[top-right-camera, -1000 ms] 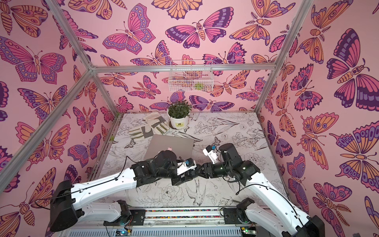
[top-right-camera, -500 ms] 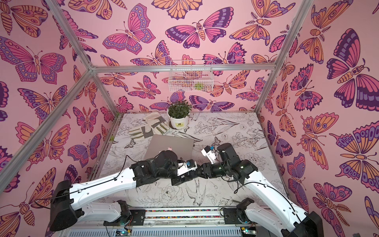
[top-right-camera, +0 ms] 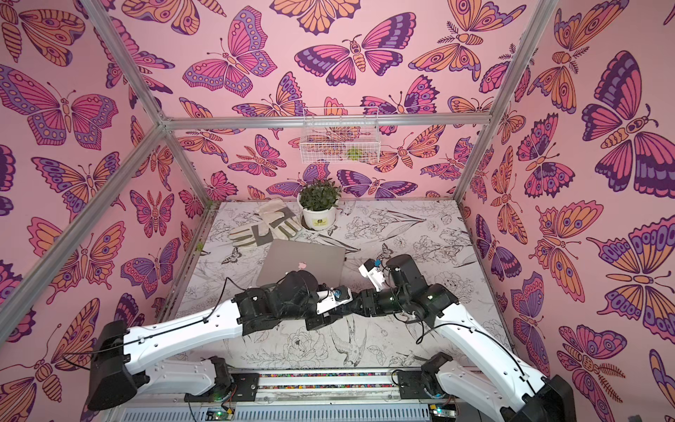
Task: Insert the wireless mouse receiver into the laptop
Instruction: Close the lid on the mouse.
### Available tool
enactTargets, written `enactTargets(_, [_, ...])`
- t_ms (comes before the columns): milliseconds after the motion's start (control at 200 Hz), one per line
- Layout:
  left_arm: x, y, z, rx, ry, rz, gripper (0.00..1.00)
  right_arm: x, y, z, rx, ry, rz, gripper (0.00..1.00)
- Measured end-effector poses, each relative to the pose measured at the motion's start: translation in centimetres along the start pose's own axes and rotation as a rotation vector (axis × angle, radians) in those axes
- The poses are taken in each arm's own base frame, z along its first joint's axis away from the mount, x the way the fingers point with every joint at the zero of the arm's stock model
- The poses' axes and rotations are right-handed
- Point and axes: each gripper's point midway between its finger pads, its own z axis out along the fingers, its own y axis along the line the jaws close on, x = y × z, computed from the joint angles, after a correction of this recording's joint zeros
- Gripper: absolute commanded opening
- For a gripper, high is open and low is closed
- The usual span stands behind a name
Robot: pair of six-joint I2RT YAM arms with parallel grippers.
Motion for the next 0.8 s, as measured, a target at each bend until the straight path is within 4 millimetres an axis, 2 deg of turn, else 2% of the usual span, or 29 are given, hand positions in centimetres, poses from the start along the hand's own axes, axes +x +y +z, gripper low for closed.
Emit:
enactTargets(496, [-1.0,-1.1,-1.4,0.028,-0.054,0.099,0.43,0.2,0.5,0.3,-0.031,0.03,-0.007,0.48])
enactTargets(801, [-1.1,-1.1,-1.2,0.026,-0.065,0.092,0.42,0.1,0.6,0.1,-0.034,0.023,-0.009,0.49])
